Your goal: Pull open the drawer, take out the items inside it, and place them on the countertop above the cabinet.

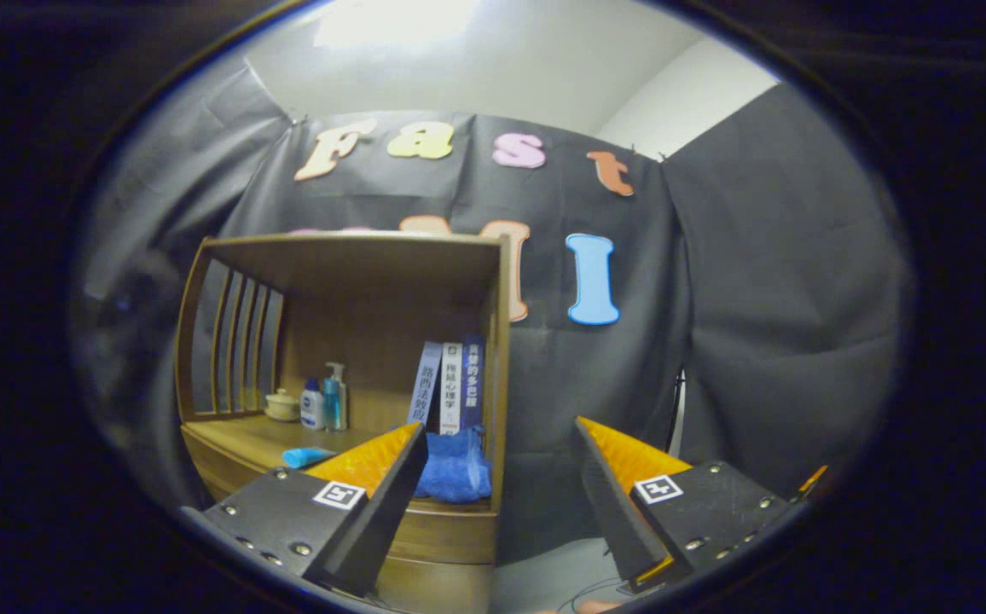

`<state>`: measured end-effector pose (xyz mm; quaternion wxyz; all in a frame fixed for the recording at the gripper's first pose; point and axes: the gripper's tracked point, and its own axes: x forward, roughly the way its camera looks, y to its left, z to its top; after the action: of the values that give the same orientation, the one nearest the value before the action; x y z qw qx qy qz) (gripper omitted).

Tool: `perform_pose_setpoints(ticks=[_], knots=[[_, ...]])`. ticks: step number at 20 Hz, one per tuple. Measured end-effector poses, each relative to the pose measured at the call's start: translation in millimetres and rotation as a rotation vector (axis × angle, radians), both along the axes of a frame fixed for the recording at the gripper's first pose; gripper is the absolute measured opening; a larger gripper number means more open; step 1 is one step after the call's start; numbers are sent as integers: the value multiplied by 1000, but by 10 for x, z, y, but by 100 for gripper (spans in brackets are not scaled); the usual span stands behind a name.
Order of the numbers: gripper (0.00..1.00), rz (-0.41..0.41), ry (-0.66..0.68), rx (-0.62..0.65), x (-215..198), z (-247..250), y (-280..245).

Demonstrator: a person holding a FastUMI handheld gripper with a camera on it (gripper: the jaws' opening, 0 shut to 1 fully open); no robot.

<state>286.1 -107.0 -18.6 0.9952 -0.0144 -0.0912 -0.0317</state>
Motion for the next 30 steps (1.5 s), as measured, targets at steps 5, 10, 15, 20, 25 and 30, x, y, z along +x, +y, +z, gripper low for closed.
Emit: perform_pose_setpoints(ticks=[5,10,15,20,25,30], knots=[[99,8,-23,85,-350,-49,-484],[99,66,-9,130,-639,-304,-644],[99,128,90,111,-725,-798,-614],[99,154,145,88,-513,-988,-615],[99,162,184,120,-415,-1151,-660],[99,136,215,123,-642,-1377,-684]])
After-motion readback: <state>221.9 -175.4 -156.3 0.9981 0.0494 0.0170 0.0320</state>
